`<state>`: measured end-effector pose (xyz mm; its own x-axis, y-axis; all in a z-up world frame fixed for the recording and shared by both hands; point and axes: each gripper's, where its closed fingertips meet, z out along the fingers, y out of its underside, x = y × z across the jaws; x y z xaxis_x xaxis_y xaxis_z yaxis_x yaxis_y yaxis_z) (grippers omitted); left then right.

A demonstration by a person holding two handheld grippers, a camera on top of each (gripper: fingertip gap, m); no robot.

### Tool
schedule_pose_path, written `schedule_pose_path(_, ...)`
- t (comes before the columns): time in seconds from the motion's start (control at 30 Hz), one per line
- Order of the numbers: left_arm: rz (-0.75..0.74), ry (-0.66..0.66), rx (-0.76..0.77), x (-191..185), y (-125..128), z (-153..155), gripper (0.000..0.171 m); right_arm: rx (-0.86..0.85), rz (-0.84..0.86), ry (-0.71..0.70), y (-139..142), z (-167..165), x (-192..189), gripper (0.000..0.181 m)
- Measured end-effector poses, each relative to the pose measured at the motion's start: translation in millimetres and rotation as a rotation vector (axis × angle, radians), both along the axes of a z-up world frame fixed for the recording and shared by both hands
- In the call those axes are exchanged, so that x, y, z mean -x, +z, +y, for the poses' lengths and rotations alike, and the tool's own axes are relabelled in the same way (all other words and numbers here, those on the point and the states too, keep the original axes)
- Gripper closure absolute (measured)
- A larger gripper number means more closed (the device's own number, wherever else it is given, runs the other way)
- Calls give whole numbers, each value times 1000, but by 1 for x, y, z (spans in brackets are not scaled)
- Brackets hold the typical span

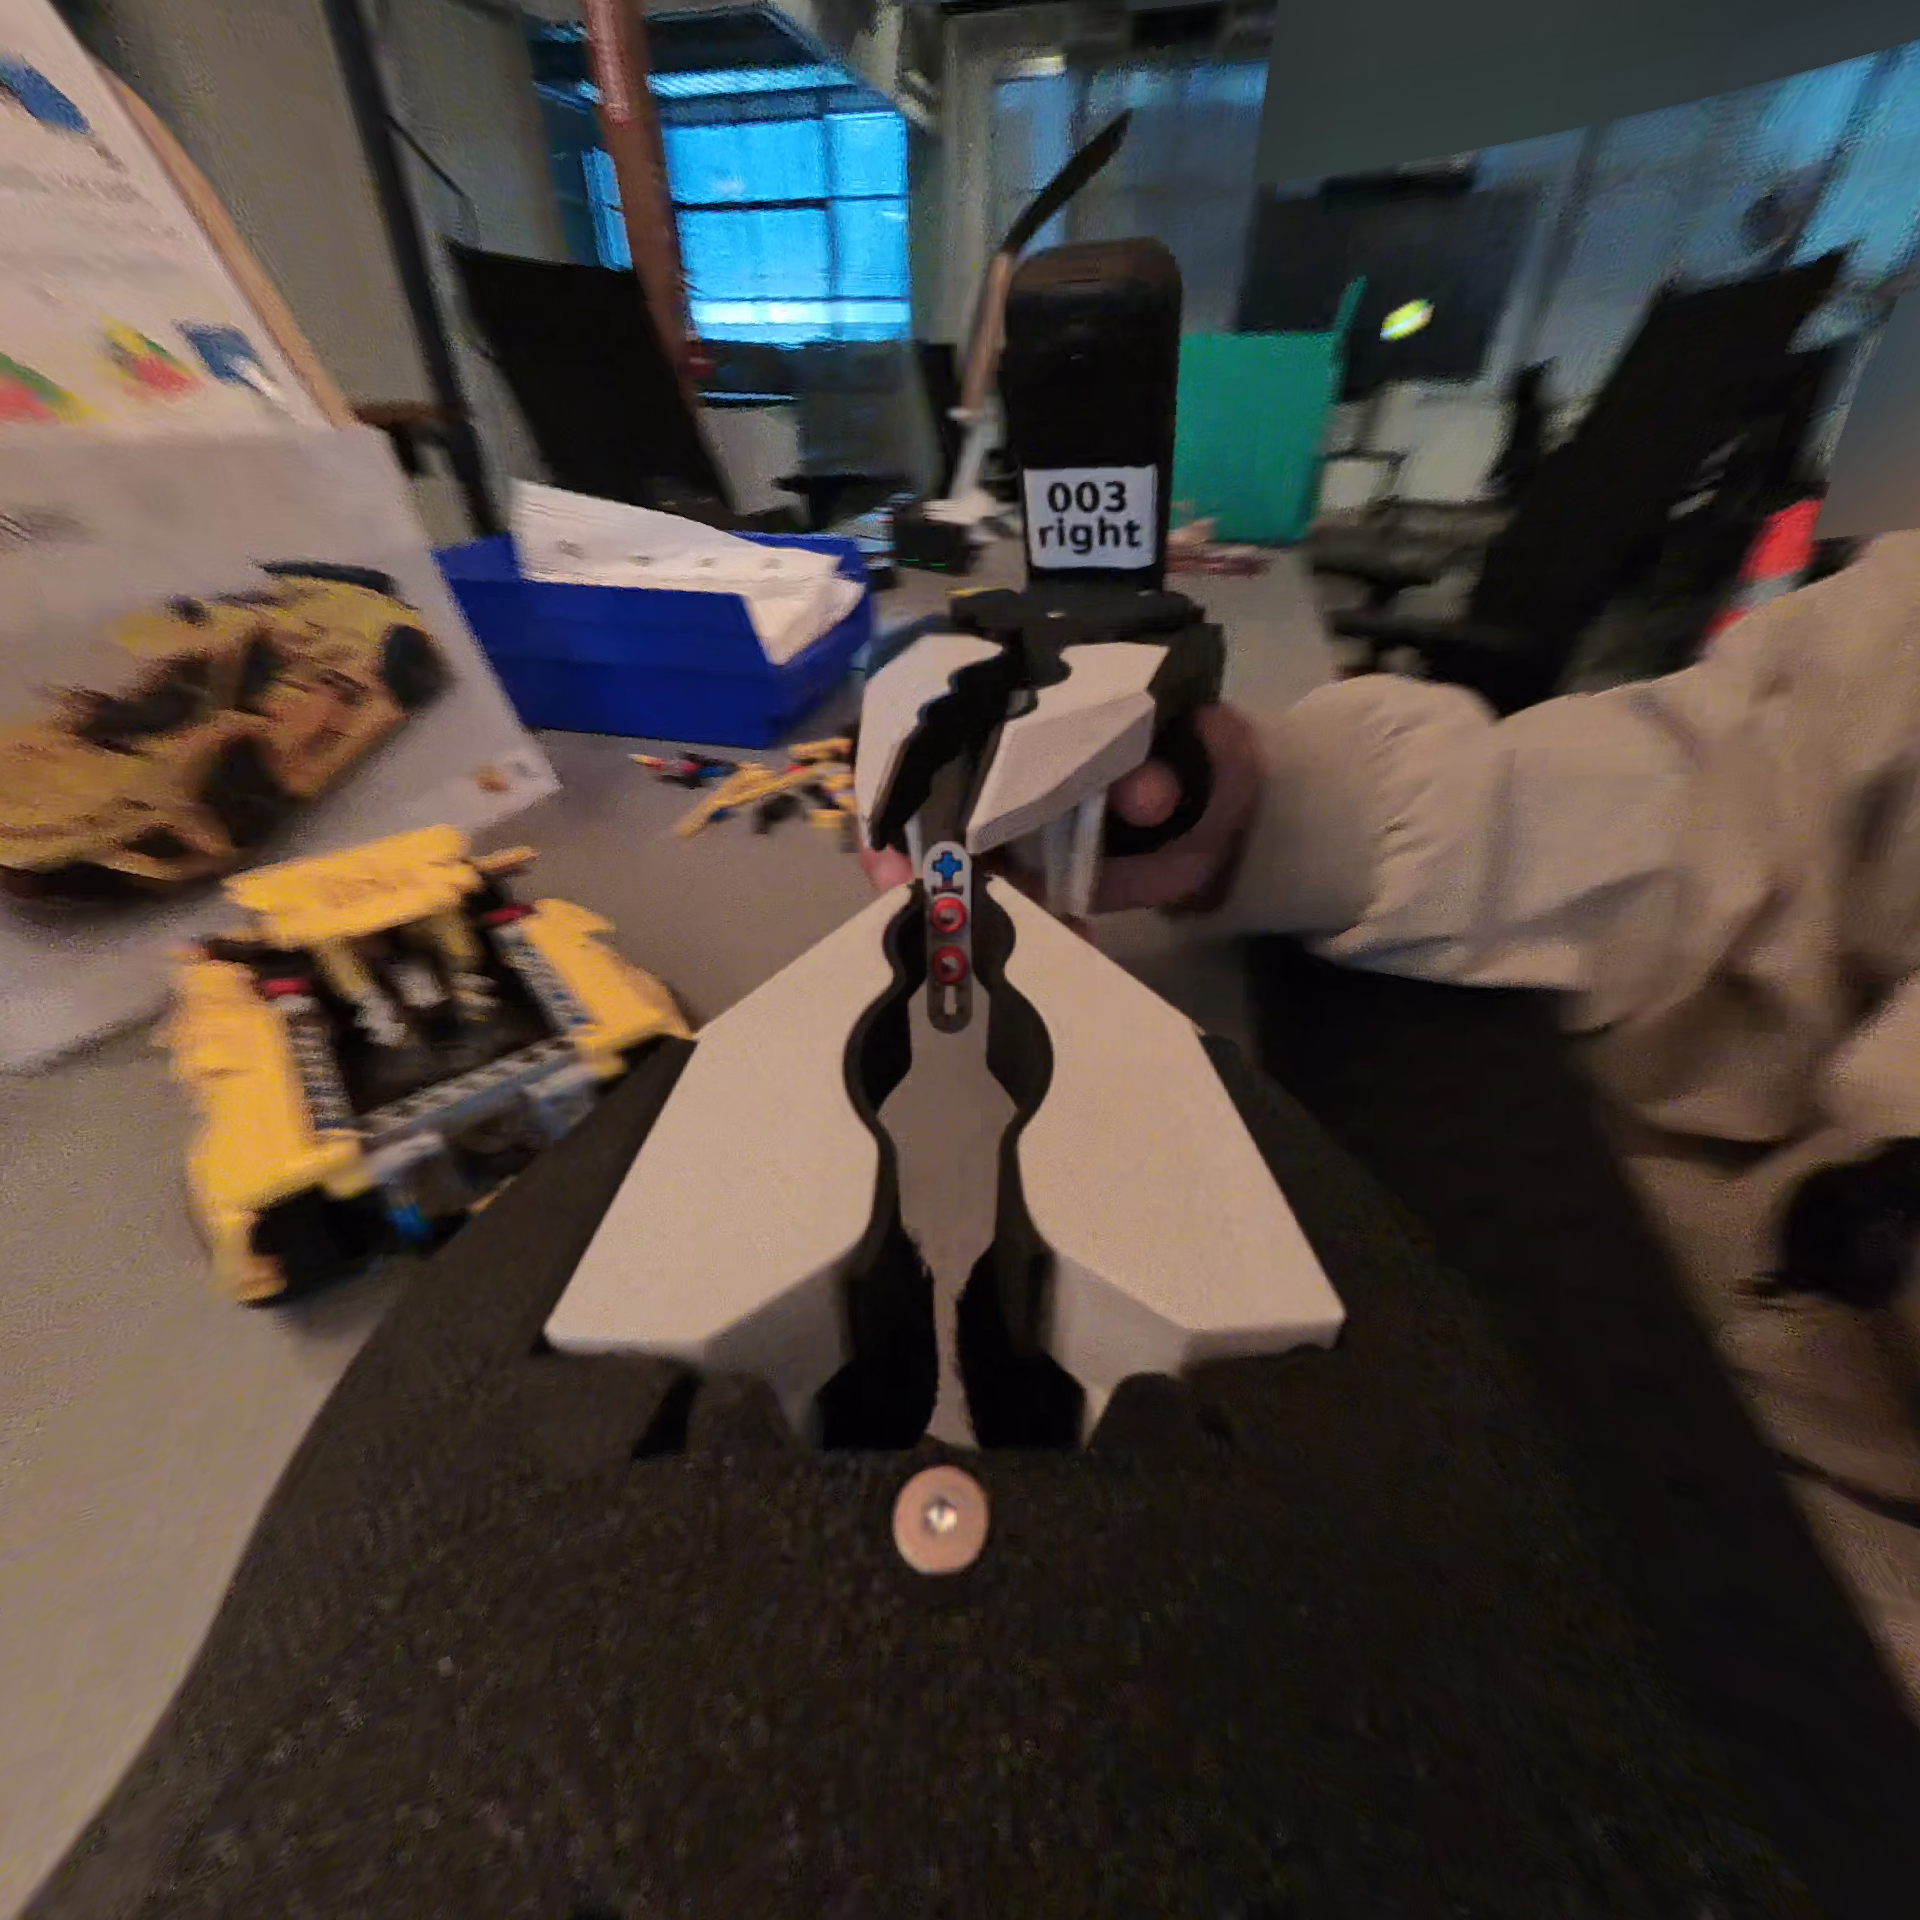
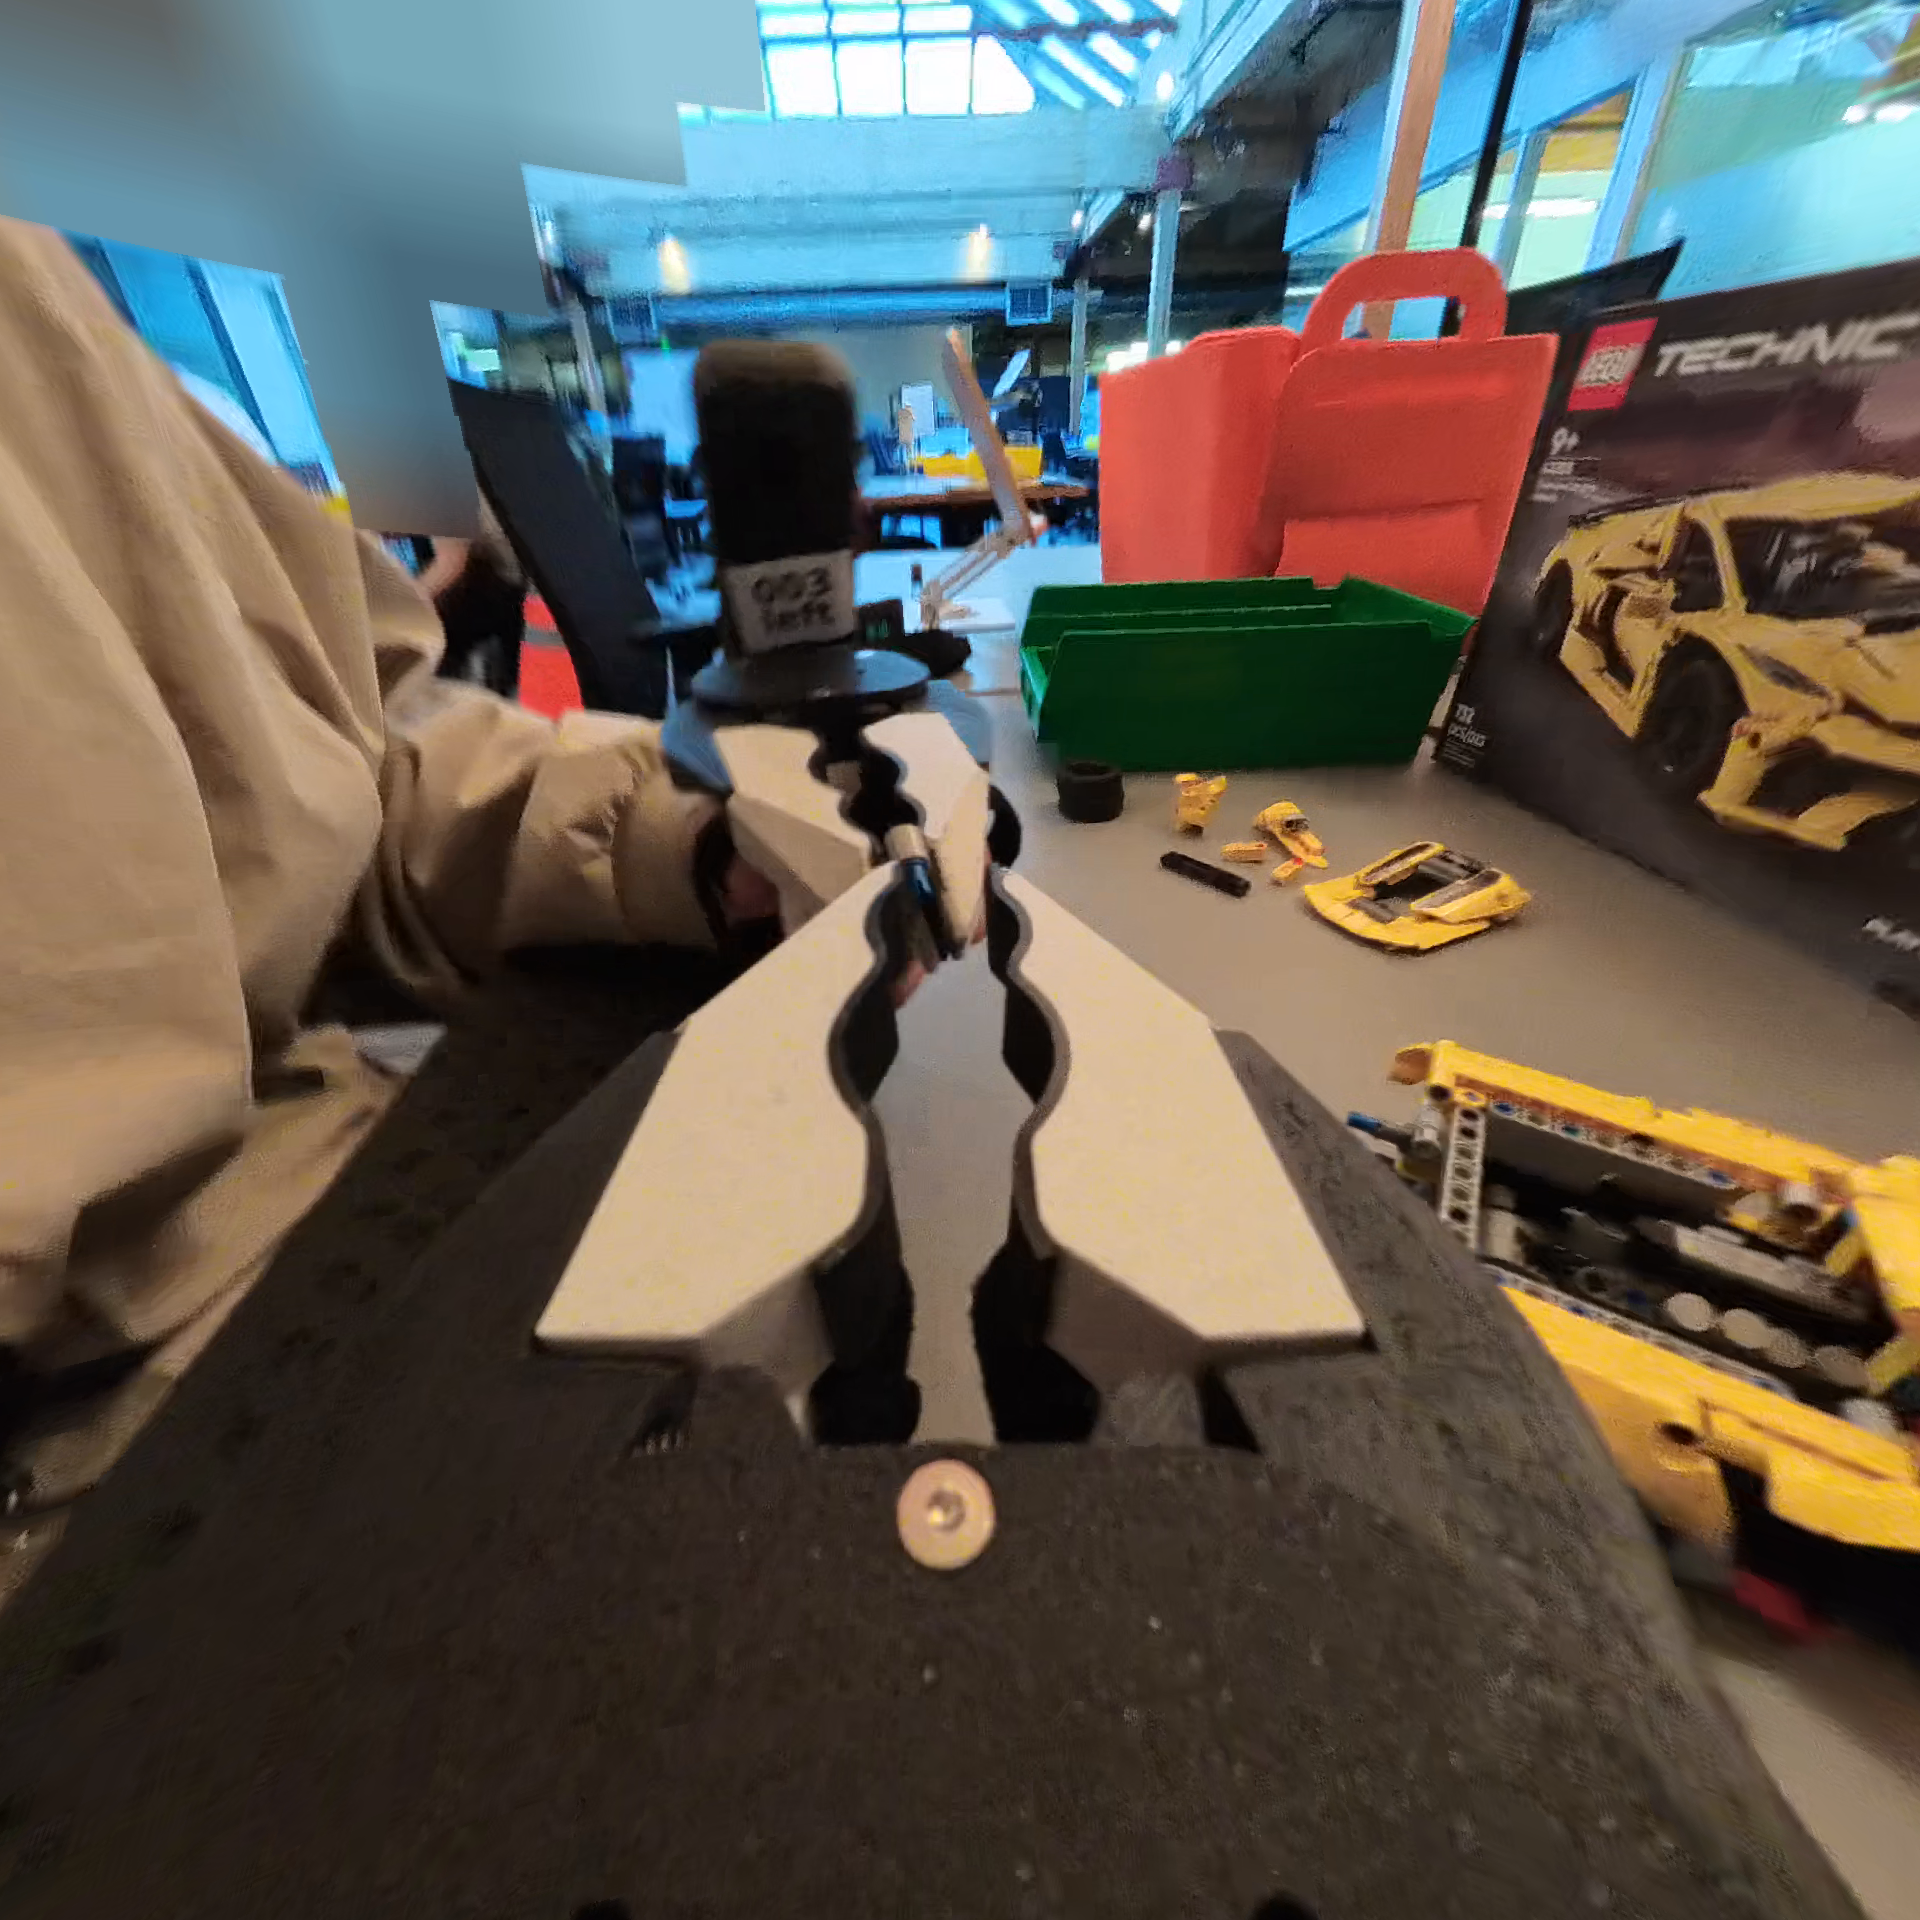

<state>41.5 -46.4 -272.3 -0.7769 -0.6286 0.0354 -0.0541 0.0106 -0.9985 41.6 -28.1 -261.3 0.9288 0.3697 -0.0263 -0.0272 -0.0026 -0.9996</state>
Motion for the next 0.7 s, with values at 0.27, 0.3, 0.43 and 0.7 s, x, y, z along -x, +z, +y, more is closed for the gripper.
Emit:
schedule_pose_path(0.27, 55, -91, -213, 12, -35, -16, 166, 280, -180, 70, -37, -10, 8, 176)
schedule_pose_path(0.3, 63, -87, -238, 11, -40, -17, 166, 287, -161, 87, -38, -12, 10, 176)
schedule_pose_path(0.43, 79, -69, -267, 8, -46, -13, 166, 324, -180, 105, -48, -17, 11, 173)
schedule_pose_path(0.7, 75, -102, -328, 14, -55, -16, 166, 369, -188, 156, -59, -17, 23, 178)
